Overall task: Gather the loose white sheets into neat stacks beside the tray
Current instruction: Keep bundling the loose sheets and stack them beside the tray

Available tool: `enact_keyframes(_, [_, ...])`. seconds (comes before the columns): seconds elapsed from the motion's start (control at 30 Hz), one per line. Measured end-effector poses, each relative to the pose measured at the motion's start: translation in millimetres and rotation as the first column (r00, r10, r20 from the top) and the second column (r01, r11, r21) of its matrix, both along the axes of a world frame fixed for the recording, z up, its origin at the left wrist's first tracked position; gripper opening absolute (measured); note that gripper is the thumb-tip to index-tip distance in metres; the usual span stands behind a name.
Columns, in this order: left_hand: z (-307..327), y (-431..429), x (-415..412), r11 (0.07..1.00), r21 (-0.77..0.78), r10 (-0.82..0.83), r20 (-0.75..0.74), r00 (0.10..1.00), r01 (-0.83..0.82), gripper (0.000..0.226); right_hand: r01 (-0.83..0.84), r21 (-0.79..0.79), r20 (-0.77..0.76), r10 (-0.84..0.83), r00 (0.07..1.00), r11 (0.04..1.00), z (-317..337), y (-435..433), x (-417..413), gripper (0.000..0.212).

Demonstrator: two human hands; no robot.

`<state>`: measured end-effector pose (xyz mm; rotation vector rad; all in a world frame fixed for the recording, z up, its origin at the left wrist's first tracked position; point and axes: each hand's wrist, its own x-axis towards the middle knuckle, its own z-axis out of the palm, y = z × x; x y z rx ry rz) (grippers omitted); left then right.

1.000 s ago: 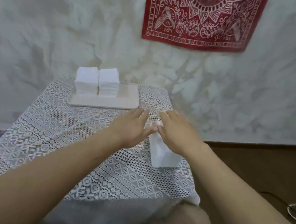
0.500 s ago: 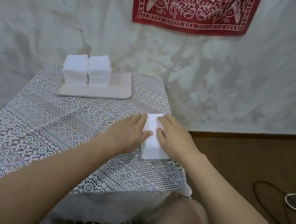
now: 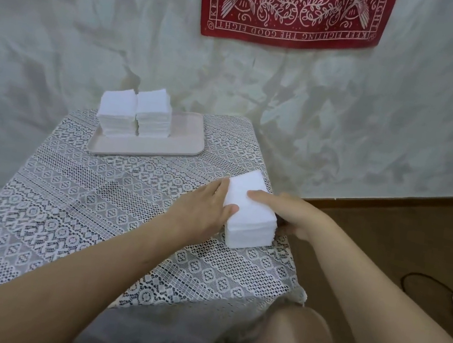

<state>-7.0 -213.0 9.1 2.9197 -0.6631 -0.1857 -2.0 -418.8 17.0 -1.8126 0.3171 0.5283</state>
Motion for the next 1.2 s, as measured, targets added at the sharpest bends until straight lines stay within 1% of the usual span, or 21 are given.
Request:
enact_keyframes(0.13, [-1.8,8.2,1.5,1.0,-0.023,-0.021,0.001,1.0,0.021,0.069,-0.021,0.039,-0.056,0.023,0.998,0.999,0.6,0.9,4.0,0.043])
enact_keyframes(0.2, [-2.0,13.4,3.1,0.998,-0.053,-0.036,-0.012,0.999,0.035,0.07,-0.039,0.052,-0.055,0.041,0.998,0.998,0.2,2.1,5.6,0.045])
enact_keyframes(0.27, [-1.6,18.9,4.3,0.99,-0.139,-0.022,-0.033,0.999,0.017,0.071,-0.041,0.07,-0.036,0.043,0.998,0.997,0.8,3.4,8.1,0.044])
enact_keyframes(0.33, [-3.5,26.6,6.6,0.948,-0.313,0.035,-0.067,0.997,-0.054,0.07,-0.041,0.095,-0.021,0.043,0.999,0.995,3.5,9.6,12.1,0.039])
enact_keyframes(0.37, [-4.3,30.9,7.5,0.902,-0.419,0.065,-0.105,0.992,-0.104,0.07,-0.037,0.106,-0.014,0.039,0.999,0.994,4.1,13.9,14.9,0.039])
enact_keyframes(0.4, [-5.4,35.2,8.8,0.837,-0.524,0.087,-0.156,0.984,-0.157,0.071,-0.025,0.118,-0.004,0.025,1.0,0.993,3.4,18.5,18.9,0.041])
enact_keyframes(0.47, [-7.5,44.6,12.1,0.657,-0.697,0.104,-0.293,0.95,-0.287,0.074,0.015,0.199,0.019,-0.019,1.0,0.98,0.7,29.9,27.7,0.045])
enact_keyframes(0.5, [-7.0,49.3,14.3,0.569,-0.741,0.106,-0.363,0.926,-0.356,0.077,0.036,0.261,0.023,-0.043,0.999,0.965,-0.4,36.4,32.1,0.046])
enact_keyframes(0.57, [-4.7,60.0,19.4,0.454,-0.76,0.094,-0.478,0.873,-0.465,0.081,0.052,0.354,0.023,-0.065,0.998,0.934,-1.8,51.3,39.8,0.047])
enact_keyframes(0.63, [-1.1,71.3,23.3,0.36,-0.758,0.039,-0.57,0.82,-0.544,0.073,0.019,0.382,0.038,-0.036,0.999,0.924,-0.9,69.6,46.0,0.045])
enact_keyframes(0.7, [1.1,83.9,25.9,0.301,-0.762,-0.009,-0.604,0.797,-0.574,0.059,0.007,0.39,0.042,-0.025,0.999,0.921,-1.0,88.3,51.8,0.045])
enact_keyframes(0.73, [0.7,90.4,28.3,0.282,-0.764,-0.02,-0.609,0.793,-0.58,0.056,0.006,0.393,0.042,-0.025,0.999,0.92,-1.6,97.1,54.7,0.046])
enact_keyframes(0.83, [-3.7,108.5,36.6,0.261,-0.757,-0.011,-0.623,0.782,-0.599,0.057,0.017,0.396,0.037,-0.034,0.999,0.918,-3.2,120.7,60.6,0.045])
enact_keyframes(0.9, [-10.7,119.5,46.8,0.235,-0.739,0.028,-0.644,0.764,-0.632,0.059,0.012,0.349,0.039,-0.027,0.999,0.937,-2.6,132.9,63.2,0.046])
enact_keyframes(1.0, [-14.6,128.0,61.7,0.196,-0.729,0.071,-0.657,0.751,-0.656,0.072,-0.014,0.284,0.061,-0.004,0.998,0.959,-2.4,140.1,69.7,0.038])
enact_keyframes(1.03, [-13.7,128.8,68.0,0.187,-0.727,0.077,-0.66,0.747,-0.661,0.073,-0.014,0.277,0.073,-0.006,0.997,0.961,-1.9,140.7,72.7,0.035])
enact_keyframes(1.07, [-11.4,128.5,75.1,0.174,-0.734,0.079,-0.654,0.752,-0.656,0.068,-0.006,0.276,0.091,-0.019,0.996,0.961,-1.5,140.9,77.6,0.033])
enact_keyframes(1.13, [-4.8,126.1,92.5,0.159,-0.746,0.087,-0.642,0.762,-0.647,0.05,0.031,0.272,0.138,-0.071,0.988,0.962,0.8,142.8,91.3,0.029])
enact_keyframes(1.2, [1.7,123.8,113.7,0.185,-0.752,0.112,-0.623,0.774,-0.633,0.038,0.077,0.238,0.177,-0.122,0.977,0.968,5.2,145.8,109.5,0.024])
